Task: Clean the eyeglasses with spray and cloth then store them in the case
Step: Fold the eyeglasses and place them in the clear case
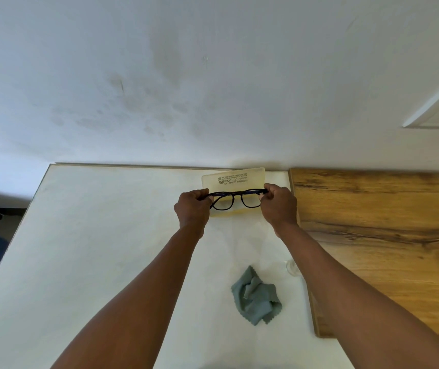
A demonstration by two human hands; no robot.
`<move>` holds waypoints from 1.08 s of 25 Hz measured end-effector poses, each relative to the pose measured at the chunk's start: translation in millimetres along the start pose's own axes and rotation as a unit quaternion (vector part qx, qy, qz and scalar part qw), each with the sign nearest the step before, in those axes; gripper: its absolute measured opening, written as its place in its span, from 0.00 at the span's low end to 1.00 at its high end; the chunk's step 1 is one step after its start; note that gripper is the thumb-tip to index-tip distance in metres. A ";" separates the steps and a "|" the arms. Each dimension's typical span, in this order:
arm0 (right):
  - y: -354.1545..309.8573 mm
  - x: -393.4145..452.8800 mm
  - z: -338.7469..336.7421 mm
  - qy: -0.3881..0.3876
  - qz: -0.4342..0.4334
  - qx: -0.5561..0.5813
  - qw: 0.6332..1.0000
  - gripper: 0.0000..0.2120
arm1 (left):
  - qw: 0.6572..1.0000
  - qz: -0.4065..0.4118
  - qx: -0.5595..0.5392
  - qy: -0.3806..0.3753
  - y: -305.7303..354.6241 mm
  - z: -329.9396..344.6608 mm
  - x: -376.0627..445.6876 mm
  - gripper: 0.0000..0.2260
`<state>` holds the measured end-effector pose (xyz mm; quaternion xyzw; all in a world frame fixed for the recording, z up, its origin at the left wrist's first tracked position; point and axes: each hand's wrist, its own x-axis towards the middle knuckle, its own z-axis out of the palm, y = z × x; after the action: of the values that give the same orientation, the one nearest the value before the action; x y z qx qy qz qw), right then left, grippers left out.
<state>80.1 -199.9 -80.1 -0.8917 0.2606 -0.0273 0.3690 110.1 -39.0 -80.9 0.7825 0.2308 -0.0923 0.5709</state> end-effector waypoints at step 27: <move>-4.0 1.3 -1.7 -0.044 -0.036 -0.089 0.994 0.08 | 0.990 0.052 0.109 -0.072 2.8 -2.9 9.3 0.04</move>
<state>82.6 -199.2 -76.3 -0.9301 0.2130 0.0220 0.2985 119.3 -34.6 -81.3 0.8423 0.1364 -0.1435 0.5012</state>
